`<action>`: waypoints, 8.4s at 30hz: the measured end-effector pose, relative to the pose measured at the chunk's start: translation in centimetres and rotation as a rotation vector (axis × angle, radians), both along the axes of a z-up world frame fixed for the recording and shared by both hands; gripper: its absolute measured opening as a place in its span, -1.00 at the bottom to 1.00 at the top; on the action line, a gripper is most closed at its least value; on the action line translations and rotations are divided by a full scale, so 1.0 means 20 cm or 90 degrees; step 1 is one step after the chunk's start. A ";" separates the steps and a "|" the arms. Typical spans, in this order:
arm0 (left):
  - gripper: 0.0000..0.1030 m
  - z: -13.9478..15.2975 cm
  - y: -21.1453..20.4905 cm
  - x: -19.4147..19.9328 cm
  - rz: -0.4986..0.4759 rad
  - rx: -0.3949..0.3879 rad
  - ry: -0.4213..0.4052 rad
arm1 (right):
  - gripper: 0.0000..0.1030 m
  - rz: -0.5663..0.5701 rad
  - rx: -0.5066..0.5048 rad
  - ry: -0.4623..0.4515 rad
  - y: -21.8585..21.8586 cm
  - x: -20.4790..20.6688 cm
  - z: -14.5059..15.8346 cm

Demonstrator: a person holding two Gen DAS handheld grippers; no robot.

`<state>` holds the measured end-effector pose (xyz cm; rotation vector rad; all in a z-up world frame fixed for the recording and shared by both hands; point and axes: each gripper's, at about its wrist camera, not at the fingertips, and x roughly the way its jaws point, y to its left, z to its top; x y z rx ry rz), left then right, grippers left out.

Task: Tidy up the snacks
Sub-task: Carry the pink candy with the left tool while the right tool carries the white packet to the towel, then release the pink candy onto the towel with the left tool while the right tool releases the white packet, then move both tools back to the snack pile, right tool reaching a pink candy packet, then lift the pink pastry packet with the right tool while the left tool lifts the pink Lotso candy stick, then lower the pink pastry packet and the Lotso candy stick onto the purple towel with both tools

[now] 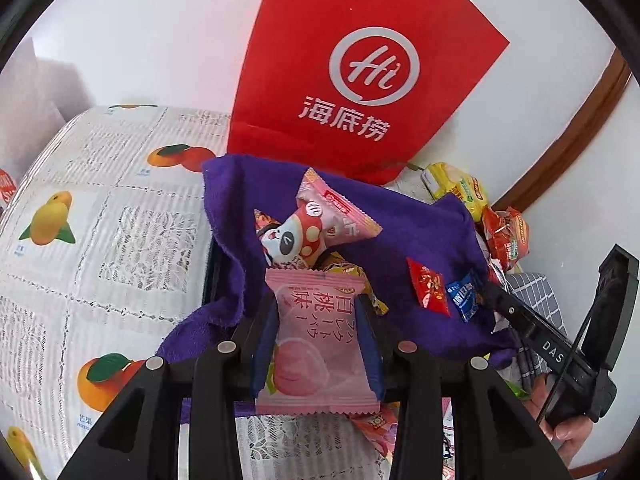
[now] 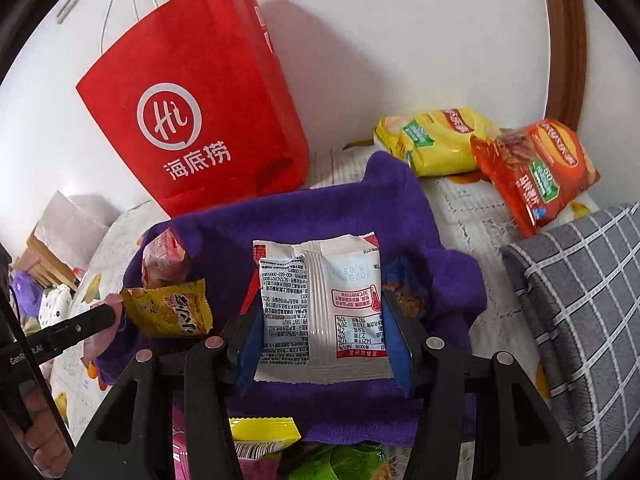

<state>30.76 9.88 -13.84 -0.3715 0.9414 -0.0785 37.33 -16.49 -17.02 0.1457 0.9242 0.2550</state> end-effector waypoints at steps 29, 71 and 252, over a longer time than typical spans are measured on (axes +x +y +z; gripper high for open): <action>-0.29 -0.05 0.00 0.01 0.002 -0.009 0.019 | 0.05 0.007 -0.063 -0.009 0.07 -0.02 -0.02; 0.17 0.05 -0.03 -0.14 -0.004 0.004 -0.021 | 0.31 0.017 0.063 -0.076 -0.03 -0.59 0.30; -0.60 0.19 -0.20 0.36 -0.098 0.092 0.057 | -0.23 0.025 -0.136 0.199 0.16 0.44 -0.15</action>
